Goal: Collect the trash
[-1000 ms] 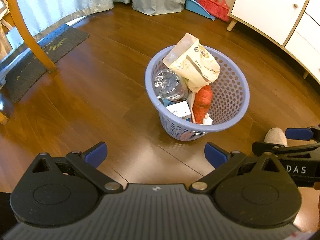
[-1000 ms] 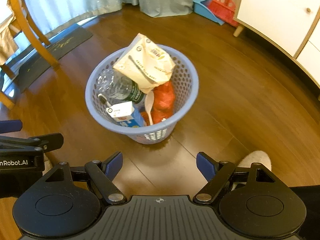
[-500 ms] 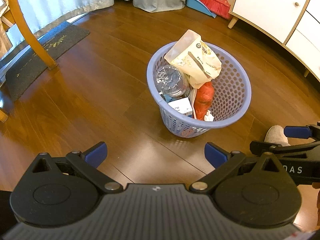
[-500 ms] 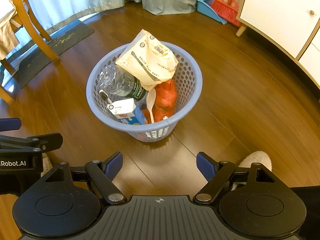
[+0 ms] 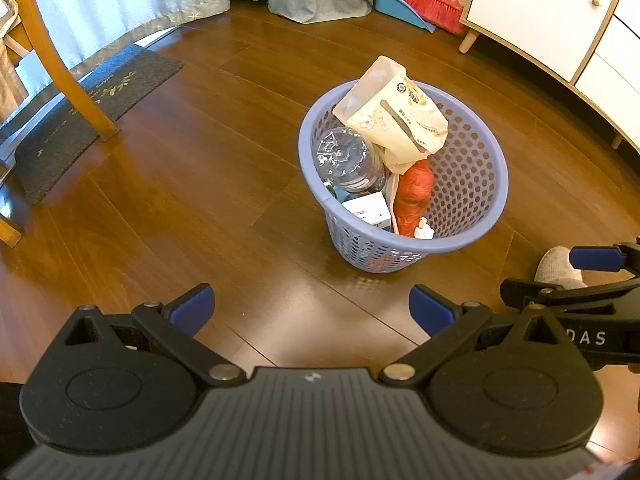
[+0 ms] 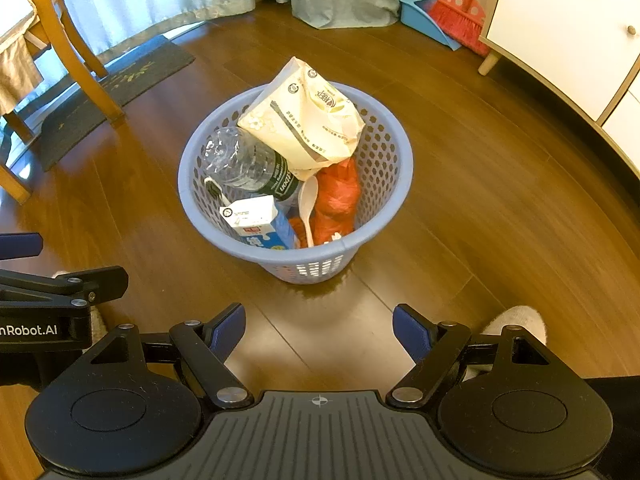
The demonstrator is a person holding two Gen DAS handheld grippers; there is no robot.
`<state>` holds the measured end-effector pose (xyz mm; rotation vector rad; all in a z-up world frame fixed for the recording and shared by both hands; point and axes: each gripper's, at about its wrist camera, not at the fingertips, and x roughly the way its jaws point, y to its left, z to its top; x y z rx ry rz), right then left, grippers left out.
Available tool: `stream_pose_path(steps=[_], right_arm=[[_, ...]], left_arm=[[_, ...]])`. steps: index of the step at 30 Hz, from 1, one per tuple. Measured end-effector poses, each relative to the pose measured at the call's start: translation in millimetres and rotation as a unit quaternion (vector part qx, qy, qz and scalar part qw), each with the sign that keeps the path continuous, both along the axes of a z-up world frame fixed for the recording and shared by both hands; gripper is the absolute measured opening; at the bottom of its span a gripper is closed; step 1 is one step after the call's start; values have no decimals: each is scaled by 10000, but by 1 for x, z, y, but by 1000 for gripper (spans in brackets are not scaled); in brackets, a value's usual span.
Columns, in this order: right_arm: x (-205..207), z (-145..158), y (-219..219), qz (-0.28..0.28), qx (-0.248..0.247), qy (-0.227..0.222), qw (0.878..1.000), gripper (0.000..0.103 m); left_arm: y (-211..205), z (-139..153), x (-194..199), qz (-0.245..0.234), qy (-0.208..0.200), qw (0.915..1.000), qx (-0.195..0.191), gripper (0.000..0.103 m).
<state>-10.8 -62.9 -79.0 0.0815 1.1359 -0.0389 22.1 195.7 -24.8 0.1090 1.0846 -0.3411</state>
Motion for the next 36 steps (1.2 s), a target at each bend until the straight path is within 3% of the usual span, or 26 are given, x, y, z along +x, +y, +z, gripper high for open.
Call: stream_pose_path(steps=[36], right_arm=[[0, 0, 2, 27, 8, 18, 10000, 78]], left_arm=[[2, -3, -1, 54, 51, 10000, -8, 102]])
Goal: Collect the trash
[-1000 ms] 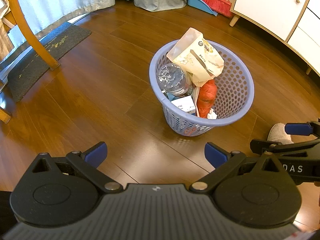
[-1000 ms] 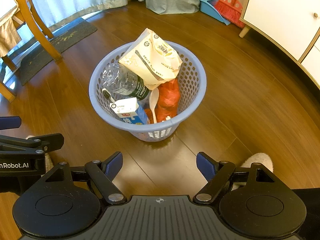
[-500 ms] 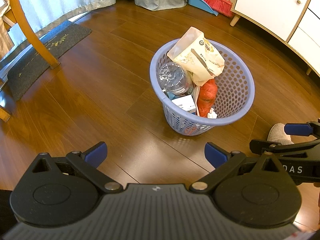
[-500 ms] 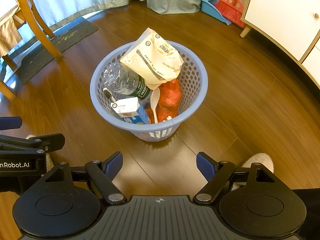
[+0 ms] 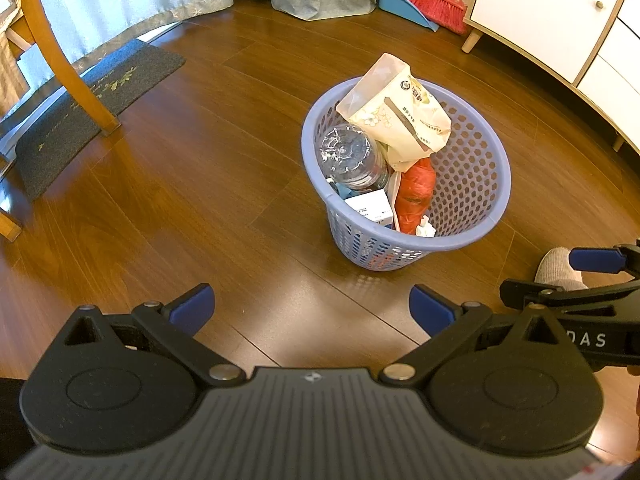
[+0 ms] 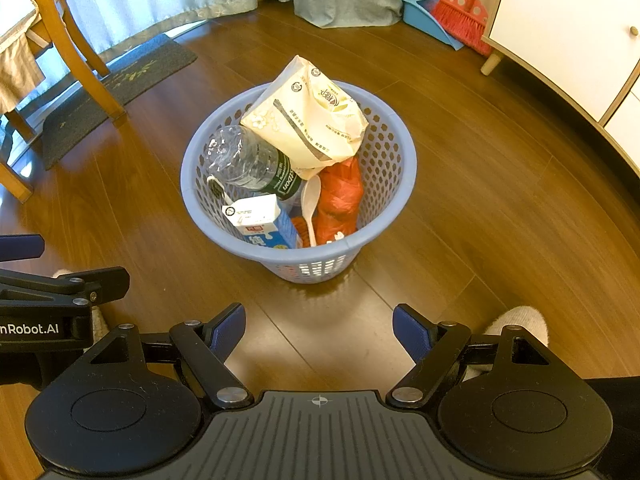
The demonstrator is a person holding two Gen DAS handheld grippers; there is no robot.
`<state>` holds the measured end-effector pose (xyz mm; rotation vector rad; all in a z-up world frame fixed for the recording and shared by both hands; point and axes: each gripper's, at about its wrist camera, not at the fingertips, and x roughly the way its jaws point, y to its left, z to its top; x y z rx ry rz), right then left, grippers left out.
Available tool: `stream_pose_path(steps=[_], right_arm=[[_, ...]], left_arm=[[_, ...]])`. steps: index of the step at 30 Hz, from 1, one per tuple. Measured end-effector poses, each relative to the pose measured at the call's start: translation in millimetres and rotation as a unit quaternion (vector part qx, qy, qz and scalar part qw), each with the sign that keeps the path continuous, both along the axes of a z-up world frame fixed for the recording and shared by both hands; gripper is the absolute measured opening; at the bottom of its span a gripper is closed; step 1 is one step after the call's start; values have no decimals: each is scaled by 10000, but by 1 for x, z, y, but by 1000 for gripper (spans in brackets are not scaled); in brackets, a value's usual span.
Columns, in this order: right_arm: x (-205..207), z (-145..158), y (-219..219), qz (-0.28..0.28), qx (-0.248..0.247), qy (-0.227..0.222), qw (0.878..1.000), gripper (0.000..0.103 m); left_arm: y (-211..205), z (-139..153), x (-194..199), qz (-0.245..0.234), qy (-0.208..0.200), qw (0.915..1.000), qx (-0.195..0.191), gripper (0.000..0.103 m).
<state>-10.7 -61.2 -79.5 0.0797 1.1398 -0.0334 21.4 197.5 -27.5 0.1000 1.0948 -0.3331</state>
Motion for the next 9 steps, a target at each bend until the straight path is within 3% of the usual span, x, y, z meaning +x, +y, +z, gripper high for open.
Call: stream_pose_path(steps=[9], right_arm=[[0, 0, 0, 1, 6, -4, 10000, 78]], left_arm=[[2, 4, -1, 105, -112, 9998, -104, 102]])
